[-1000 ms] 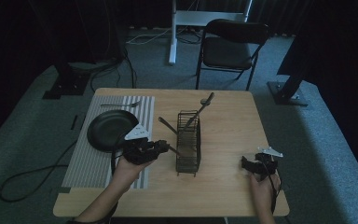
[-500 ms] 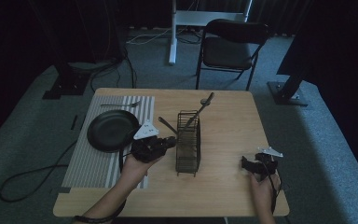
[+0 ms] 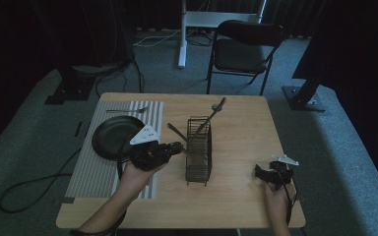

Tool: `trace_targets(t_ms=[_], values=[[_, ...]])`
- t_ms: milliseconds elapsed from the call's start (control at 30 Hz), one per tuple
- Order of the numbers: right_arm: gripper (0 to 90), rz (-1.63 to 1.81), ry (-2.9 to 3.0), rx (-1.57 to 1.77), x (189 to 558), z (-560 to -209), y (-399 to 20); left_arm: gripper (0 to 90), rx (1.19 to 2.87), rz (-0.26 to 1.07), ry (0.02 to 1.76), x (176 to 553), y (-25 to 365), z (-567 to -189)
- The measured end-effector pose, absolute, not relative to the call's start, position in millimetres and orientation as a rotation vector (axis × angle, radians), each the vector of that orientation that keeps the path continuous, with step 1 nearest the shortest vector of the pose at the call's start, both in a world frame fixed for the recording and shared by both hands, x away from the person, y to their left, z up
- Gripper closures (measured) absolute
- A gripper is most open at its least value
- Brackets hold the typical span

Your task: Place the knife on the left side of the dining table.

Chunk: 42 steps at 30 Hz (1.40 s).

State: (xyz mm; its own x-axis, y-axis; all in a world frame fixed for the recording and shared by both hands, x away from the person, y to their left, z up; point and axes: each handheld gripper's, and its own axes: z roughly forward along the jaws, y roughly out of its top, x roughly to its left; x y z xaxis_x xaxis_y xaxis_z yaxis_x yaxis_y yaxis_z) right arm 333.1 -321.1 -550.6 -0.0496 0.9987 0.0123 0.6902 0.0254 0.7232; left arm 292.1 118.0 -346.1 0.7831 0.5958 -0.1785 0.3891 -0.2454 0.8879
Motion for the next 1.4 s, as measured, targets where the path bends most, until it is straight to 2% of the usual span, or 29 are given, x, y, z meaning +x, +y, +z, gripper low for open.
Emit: trace_targets(t_ms=[567,833,1200,1400], values=[[11.4,0.779,1.793,1.715,333,-551,-321,83.7,1.798,0.293,0.711,275,140,-306],[11.4,0.779,1.794,1.715,333,-551,-321,83.7,1.739,0.364,0.728,266,166,-287],[11.4,0.779,1.794,1.715,333,-551,-321,83.7,1.728,0.422,0.796,265,194,-289],[11.4,0.779,1.794,1.715,333,-551,-321,83.7,1.709,0.439,0.902,273,223,-303]])
